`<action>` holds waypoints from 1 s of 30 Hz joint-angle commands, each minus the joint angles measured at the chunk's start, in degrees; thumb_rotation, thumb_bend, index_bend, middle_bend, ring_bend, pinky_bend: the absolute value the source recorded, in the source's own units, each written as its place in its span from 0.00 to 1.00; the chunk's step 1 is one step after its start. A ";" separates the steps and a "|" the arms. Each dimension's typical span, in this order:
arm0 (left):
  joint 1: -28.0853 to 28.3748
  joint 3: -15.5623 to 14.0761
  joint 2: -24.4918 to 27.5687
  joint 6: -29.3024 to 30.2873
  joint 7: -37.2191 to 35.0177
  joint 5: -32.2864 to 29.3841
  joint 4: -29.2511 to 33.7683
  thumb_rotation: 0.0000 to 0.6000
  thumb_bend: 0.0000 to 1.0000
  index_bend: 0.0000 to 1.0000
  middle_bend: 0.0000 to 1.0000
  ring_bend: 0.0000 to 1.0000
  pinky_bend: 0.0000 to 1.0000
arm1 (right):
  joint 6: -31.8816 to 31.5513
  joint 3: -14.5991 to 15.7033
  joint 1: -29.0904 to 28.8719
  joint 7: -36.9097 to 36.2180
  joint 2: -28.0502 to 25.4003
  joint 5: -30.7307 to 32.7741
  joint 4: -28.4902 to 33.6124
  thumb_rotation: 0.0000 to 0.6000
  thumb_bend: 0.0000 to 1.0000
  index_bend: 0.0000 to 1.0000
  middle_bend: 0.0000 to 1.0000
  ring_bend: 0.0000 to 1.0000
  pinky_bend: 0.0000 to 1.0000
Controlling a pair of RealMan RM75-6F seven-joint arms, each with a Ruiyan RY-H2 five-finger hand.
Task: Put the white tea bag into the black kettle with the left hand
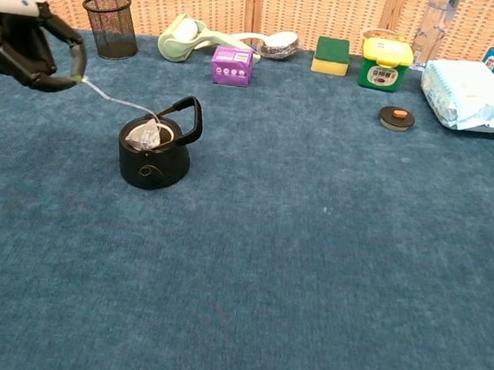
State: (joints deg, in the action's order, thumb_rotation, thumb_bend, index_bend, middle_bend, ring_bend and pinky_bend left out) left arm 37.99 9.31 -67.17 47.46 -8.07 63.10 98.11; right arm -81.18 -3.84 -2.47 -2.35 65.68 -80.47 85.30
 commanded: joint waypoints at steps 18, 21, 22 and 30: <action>-0.11 -5.29 1.62 -0.88 13.56 -6.22 0.08 1.00 0.35 0.35 1.00 0.96 0.93 | -0.39 0.10 0.22 1.16 -0.57 -0.15 1.45 1.00 0.10 0.29 0.37 0.32 0.37; 0.31 -5.24 2.19 -1.42 14.12 -6.79 0.82 1.00 0.36 0.33 1.00 0.96 0.93 | -0.31 0.12 0.23 0.97 -0.59 -0.13 1.25 1.00 0.10 0.29 0.37 0.32 0.37; 0.35 -4.96 2.48 -1.09 14.12 -6.60 1.27 1.00 0.39 0.32 1.00 0.96 0.93 | -0.31 0.11 0.22 0.88 -0.61 -0.17 1.22 1.00 0.10 0.29 0.37 0.32 0.37; 4.14 -4.80 9.55 -8.80 14.46 -6.37 6.23 1.00 0.87 0.25 1.00 0.97 0.93 | -0.57 0.22 0.25 0.32 -0.75 -0.81 1.28 1.00 0.10 0.29 0.39 0.32 0.38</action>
State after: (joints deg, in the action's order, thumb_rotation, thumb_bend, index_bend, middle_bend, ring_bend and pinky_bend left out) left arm 40.20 4.67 -60.16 42.02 5.82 57.13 102.70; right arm -81.71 -3.64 -2.25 -1.99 64.94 -81.23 86.57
